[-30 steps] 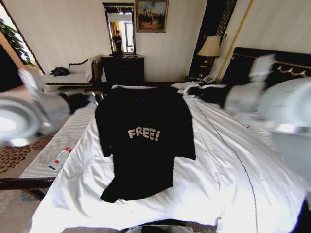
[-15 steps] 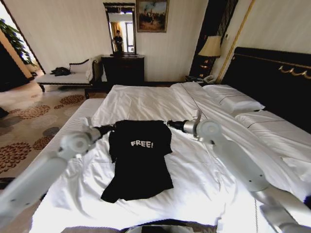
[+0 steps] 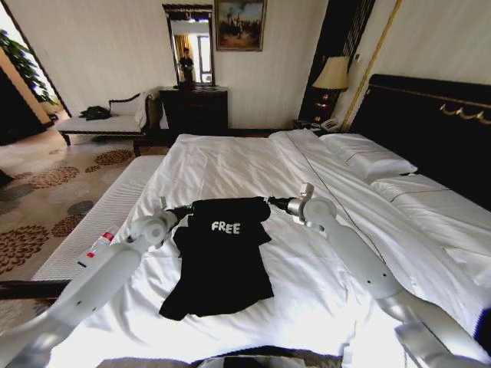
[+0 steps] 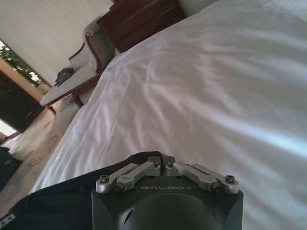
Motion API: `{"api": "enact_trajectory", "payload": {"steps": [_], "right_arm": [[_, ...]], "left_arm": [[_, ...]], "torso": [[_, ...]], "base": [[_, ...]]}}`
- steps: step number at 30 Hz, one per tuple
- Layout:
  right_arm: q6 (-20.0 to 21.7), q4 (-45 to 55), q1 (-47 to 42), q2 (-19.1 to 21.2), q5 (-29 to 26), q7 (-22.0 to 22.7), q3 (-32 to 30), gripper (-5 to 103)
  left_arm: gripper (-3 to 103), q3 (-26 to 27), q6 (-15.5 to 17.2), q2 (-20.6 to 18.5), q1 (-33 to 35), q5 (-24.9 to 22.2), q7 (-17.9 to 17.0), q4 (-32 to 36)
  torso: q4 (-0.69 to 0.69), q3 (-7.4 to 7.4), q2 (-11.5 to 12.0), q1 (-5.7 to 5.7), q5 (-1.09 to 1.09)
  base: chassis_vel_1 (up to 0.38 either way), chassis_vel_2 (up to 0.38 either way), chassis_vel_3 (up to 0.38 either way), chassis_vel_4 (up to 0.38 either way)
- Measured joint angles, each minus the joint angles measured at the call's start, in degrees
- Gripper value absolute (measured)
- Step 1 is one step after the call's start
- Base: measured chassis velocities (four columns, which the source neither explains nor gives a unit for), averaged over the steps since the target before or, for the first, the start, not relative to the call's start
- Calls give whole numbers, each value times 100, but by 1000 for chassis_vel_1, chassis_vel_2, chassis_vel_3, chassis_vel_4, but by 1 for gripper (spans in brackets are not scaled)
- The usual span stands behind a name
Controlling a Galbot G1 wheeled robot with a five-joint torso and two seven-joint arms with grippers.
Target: Fold the clothes on the bed.
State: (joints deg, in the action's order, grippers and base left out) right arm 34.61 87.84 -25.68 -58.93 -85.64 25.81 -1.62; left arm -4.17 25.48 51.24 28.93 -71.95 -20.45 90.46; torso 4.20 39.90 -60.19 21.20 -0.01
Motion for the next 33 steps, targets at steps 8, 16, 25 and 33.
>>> {"api": "enact_trajectory", "payload": {"steps": [8, 16, 25, 33], "right_arm": [[-722, -1683, 740, -758, 1100, -1010, 488, 0], [-1127, -3098, 1227, -1538, 1828, -1243, 511, 0], [-1552, -4337, 1680, -1903, 2454, -1498, 315, 0], [-1763, -5111, 1994, -2173, 2768, -1694, 248, 0]], "left_arm": [[2, -340, -19, 1009, -1096, 658, 300, -1966], [2, -607, -197, 1929, -1895, 1325, 389, -3647], [2, -351, -350, 2939, -2549, 1993, 640, -5182], [2, 169, -545, 3507, -2963, 2696, 852, -6306]], "torso": [[1, 0, 0, 1, 1], [-2, 1, 1, 1, 0], [2, 0, 0, 0, -1], [0, 0, 0, 0, 0]], "base": [[0, 0, 0, 0], [0, 0, 0, 0], [0, 0, 0, 0], [0, 0, 0, 0]]}}
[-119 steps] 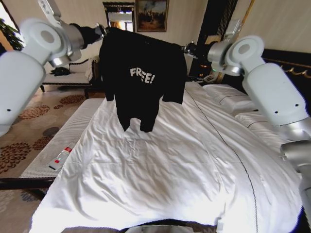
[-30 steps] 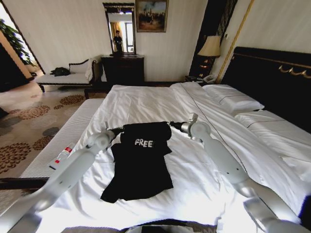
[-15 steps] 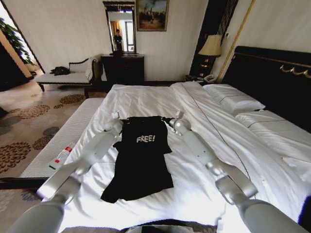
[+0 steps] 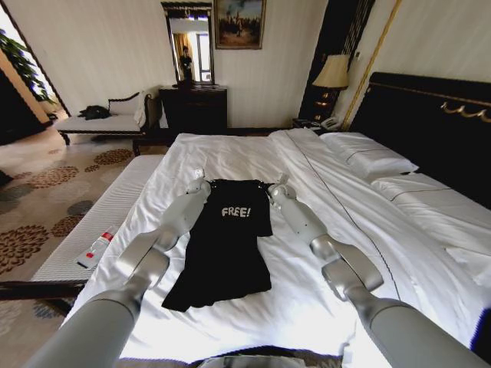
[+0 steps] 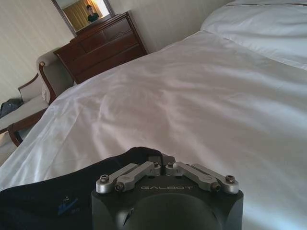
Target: Fold the clothes on the bed.
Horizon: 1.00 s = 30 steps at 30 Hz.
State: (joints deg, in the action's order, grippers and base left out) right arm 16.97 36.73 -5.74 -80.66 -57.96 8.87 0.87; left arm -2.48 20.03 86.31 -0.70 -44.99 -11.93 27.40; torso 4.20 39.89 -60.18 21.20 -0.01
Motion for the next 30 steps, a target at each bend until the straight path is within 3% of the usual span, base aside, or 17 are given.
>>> {"api": "enact_trajectory", "payload": {"steps": [9, 22, 26, 28, 30], "right_arm": [[-82, -442, 59, -206, 281, -88, -157, 0], [4, -522, -60, -281, 460, -466, -155, 3], [88, -339, -148, -256, 361, -415, -139, 24], [117, -283, -166, -239, 325, -388, -129, 30], [171, -124, -199, -153, 246, -354, -49, 41]], "left_arm": [[2, 156, -73, 106, -57, 191, 51, -305], [5, 30, 134, 110, 115, 256, -234, -392], [26, 75, 312, 137, 184, 276, -242, -297], [26, 74, 340, 119, 199, 272, -252, -239], [43, 75, 380, 76, 184, 240, -296, -186]], "torso": [[0, 0, 0, -1, 1], [-1, 0, 0, -1, 1], [1, -1, -1, -1, 1], [0, -1, 0, -1, 0], [-1, -1, 0, -1, 1]], "base": [[0, 0, 0, 0], [0, 0, 0, 0], [0, 0, 0, 0], [0, 0, 0, 0], [0, 0, 0, 0]]}}
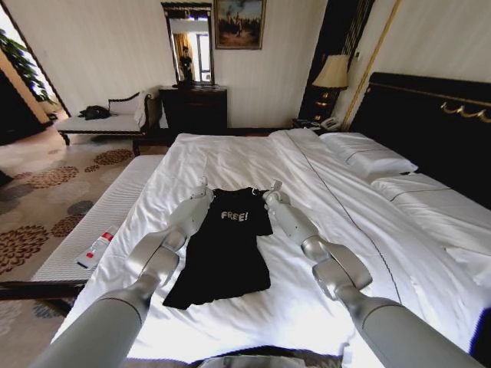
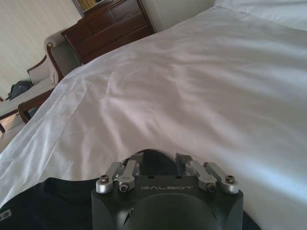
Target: Fold the clothes on the bed.
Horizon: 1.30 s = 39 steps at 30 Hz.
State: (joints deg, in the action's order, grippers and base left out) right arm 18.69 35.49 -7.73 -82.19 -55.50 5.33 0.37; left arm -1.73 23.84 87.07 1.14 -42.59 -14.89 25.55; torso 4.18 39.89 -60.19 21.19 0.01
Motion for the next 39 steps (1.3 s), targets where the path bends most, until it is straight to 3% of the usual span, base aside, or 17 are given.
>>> {"api": "enact_trajectory", "payload": {"steps": [2, 3, 6, 8, 11, 15, 17, 19, 21, 22, 25, 26, 30, 39], "right_arm": [[10, 45, -7, 24, -21, 9, 20, 46], [13, 58, -8, 30, -27, 12, 25, 46], [53, 215, -11, 98, -129, 98, 90, 62], [54, 222, -11, 102, -133, 105, 93, 62], [91, 454, -16, 205, -333, 266, 126, 79], [204, 831, -78, 390, -639, 440, 166, 90], [325, 1312, -206, 588, -1001, 627, 181, 98], [360, 1464, -251, 656, -1107, 689, 176, 98], [483, 2103, -528, 948, -1544, 936, 122, 100], [483, 2103, -528, 948, -1544, 936, 122, 100], [605, 2909, -993, 1577, -1872, 1111, 72, 100], [605, 2909, -993, 1577, -1872, 1111, 72, 100], [765, 3603, -1525, 2067, -1993, 1201, -50, 100], [935, 5031, -2549, 2617, -2340, 1640, -578, 100]], "left_arm": [[43, 3, 0, -11, -29, -6, -4, -12], [48, 4, 1, -16, -39, -8, -4, -16], [64, 23, -28, -58, -129, 16, -5, -83], [64, 24, -32, -60, -131, 19, -7, -83], [80, 29, -50, -126, -129, 18, -87, -8], [91, -11, 36, -287, -43, -210, -231, 310], [98, -157, 169, -579, 152, -663, -381, 887], [98, -219, 199, -698, 225, -810, -428, 1102], [100, -496, 287, -1342, 606, -1496, -624, 2159], [100, -496, 287, -1342, 606, -1496, -624, 2159], [100, -563, 381, -2336, 1367, -1991, -839, 3727], [100, -563, 381, -2336, 1367, -1991, -839, 3727], [100, -97, 171, -3076, 2396, -2135, -663, 5090], [100, 662, -225, -3767, 3688, -2439, -326, 6367]], "torso": [[0, 0, 0, 0, 0], [1, 0, 0, 0, 0], [1, 0, 0, 0, -2], [1, 0, 0, 0, -1], [0, 0, 0, 0, -1], [2, 0, 0, 0, -1], [4, 0, 0, 1, 0], [3, 0, 0, 1, 0], [3, 0, 0, 0, 1], [3, 0, 0, 0, 1], [-3, -1, -1, 0, 0], [-3, -1, -1, 0, 0], [2, -1, -1, 0, -1], [0, -1, -1, -1, 0]], "base": [[0, 0, 0, 0], [0, 0, 0, 0], [0, 0, 0, 0], [0, 0, 0, 0], [0, 0, 0, 0], [0, 0, 0, 0], [0, 0, 0, 0], [0, 0, 0, 0], [0, 0, 0, 0], [0, 0, 0, 0], [0, 0, 0, 0], [0, 0, 0, 0], [0, 0, 0, 0], [0, 0, 0, 0]]}}
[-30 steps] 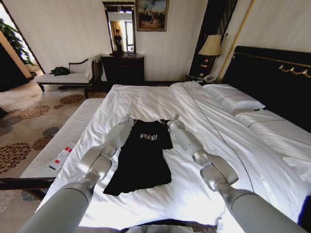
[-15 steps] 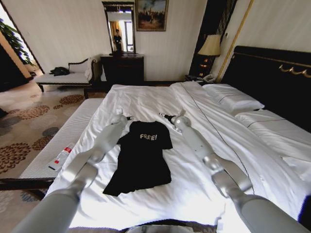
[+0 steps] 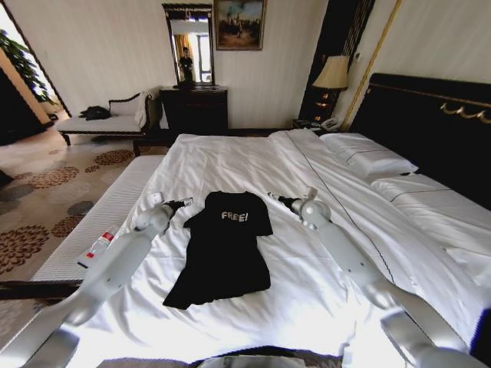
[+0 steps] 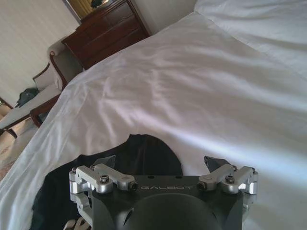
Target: Fold the clothes on the bed.
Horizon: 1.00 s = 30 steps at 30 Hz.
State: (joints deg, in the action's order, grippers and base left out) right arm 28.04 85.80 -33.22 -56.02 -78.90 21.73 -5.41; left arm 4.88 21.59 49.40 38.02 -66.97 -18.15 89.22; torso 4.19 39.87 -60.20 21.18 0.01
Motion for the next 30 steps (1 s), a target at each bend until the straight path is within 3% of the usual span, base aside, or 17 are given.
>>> {"api": "enact_trajectory", "payload": {"steps": [6, 8, 12, 13, 14, 15, 18, 23, 26, 30], "right_arm": [[86, 1122, -929, 365, -132, 98, -566, 100], [156, 1734, -1822, 404, -126, 115, -1108, 100], [216, 2181, -2606, 374, -102, 115, -1835, 100], [264, 2566, -3244, 333, -104, 111, -2336, 100], [264, 2566, -3244, 333, -104, 111, -2336, 100], [302, 2762, -3580, 293, -107, 111, -2530, 100], [403, 3336, -4422, 120, -82, 107, -2892, 100], [495, 3751, -5062, -197, 32, -2, -3102, 100], [549, 3962, -5604, -685, 142, -111, -3199, 100], [589, 4015, -5931, -1029, 202, -210, -3194, 100]], "left_arm": [[100, 572, -88, -369, 1023, -170, 317, 772], [100, 1058, -122, -444, 1713, -241, 414, 1300], [100, 1214, -119, -374, 1923, -528, 414, 1536], [100, 1215, -71, -311, 1950, -776, 427, 1645], [100, 1215, -71, -311, 1950, -776, 427, 1645], [100, 1264, -54, -311, 2042, -879, 459, 1752], [100, 1642, -47, -354, 2667, -959, 564, 2108], [100, 2080, -29, -320, 3526, -962, 684, 2402], [100, 2554, -28, -143, 4527, -806, 895, 2628], [100, 2953, -31, -5, 5003, -873, 947, 2772]], "torso": [[3, 0, 0, 0, 1], [-1, 0, -1, -1, -2], [-4, 0, 0, 0, -3], [6, 0, 0, 0, 3], [6, 0, 0, 0, 3], [14, 0, 0, 1, 1], [2, 0, 0, 1, -3], [-1, 0, 0, 0, -1], [-2, 0, 0, 0, 1], [0, 1, 0, 0, -1]], "base": [[0, 0, 0, 0], [0, 0, 0, 0], [0, 0, 0, 0], [0, 0, 0, 0], [0, 0, 0, 0], [0, 0, 0, 0], [0, 0, 0, 0], [0, 0, 0, 0], [0, 0, 0, 0], [0, 0, 0, 0]]}}
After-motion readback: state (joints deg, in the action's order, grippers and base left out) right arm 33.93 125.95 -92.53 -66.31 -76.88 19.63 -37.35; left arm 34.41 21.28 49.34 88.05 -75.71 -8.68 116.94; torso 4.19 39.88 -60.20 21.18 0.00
